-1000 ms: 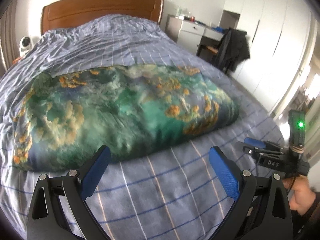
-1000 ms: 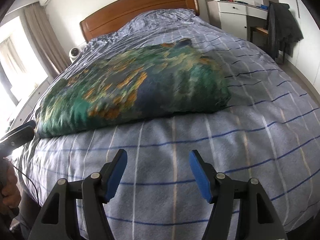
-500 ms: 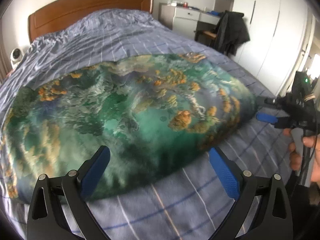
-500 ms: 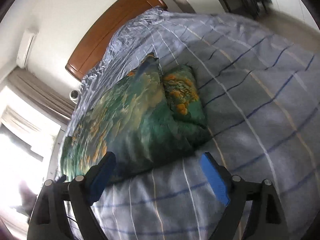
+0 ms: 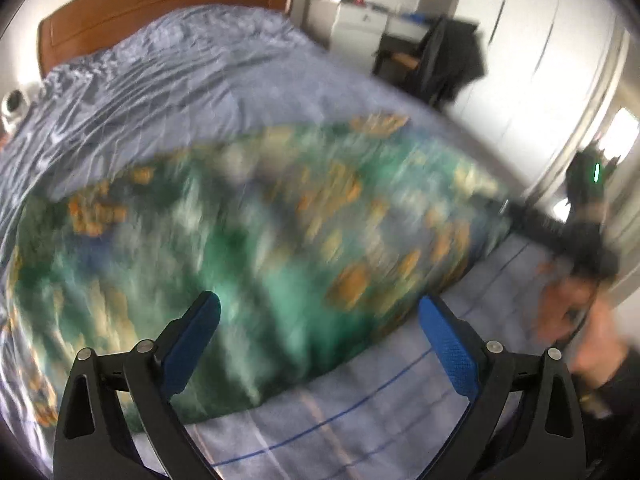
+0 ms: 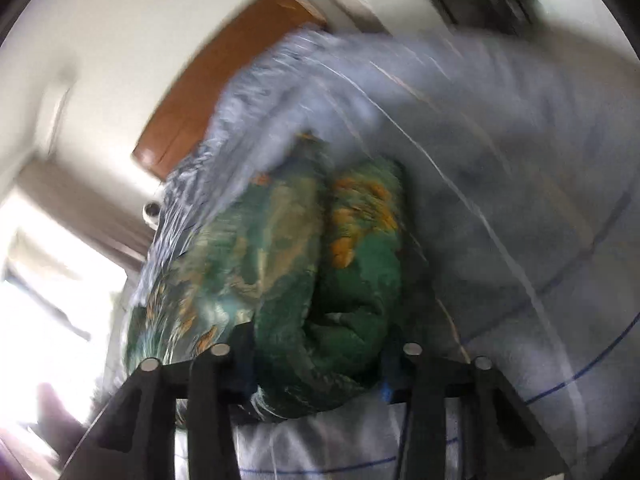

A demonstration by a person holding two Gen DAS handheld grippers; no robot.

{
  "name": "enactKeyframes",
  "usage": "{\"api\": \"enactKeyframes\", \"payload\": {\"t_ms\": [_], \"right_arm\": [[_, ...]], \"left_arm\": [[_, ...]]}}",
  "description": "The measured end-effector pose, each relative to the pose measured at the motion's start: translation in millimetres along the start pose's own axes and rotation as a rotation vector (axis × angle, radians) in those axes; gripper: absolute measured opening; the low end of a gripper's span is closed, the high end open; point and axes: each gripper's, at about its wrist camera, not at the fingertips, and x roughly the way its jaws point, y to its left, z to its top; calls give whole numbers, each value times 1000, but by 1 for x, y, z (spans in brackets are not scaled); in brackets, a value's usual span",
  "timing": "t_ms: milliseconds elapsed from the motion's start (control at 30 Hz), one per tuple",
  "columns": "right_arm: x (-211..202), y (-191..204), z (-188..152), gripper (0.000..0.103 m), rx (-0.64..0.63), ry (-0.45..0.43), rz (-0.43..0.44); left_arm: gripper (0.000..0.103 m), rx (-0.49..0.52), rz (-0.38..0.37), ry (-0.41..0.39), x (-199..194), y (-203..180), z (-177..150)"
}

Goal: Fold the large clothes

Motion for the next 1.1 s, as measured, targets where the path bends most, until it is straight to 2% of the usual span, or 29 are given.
{"api": "enactKeyframes", "payload": {"t_ms": [133, 233, 333, 367, 500, 567, 633, 667, 700, 767, 800, 867, 967, 1000, 1100], "right_arm": [[-38, 76, -1, 41, -294, -106, 4], [-57, 139, -13, 41, -517, -161, 24], [-61, 190, -31, 41, -686, -184, 39], [-60, 201, -34, 41, -724, -188, 40], [-57, 251, -75, 41, -943, -204, 22], [-56, 265, -95, 41, -1044, -214, 7], [-55, 282, -117, 41, -1151, -225, -1], [-55, 285, -123, 41, -1176, -228, -1], [-54, 290, -130, 41, -1207, -230, 2], [-51, 292, -131, 41, -1218, -227, 8], [-47, 292, -127, 41, -1208, -211, 12], [-46, 288, -120, 52, -1171, -190, 39], [-67, 282, -106, 64, -1081, -149, 179], [-74, 279, -97, 66, -1034, -137, 227], [-68, 265, -76, 66, -934, -81, 222]], "left_arm": [[100, 18, -175, -10, -38, -18, 53], [100, 32, -254, 26, -51, -31, 85], [100, 28, -299, 74, -56, -34, 104], [100, 29, -287, 92, -54, -34, 107], [100, 19, -153, 142, -50, -24, 108], [100, 29, -80, 167, -47, -23, 102], [97, 75, 28, 181, -42, -24, 94], [74, 96, 78, 183, -41, -24, 89], [45, 112, 133, 190, -38, -22, 84], [33, 83, 108, 192, -38, -12, 80], [31, 68, 89, 193, -39, -5, 79], [30, 60, 79, 189, -42, 8, 79], [29, 41, 108, 177, -48, 43, 79], [29, 10, 119, 175, -51, 66, 77], [29, -91, 116, 179, -51, 122, 69]]}}
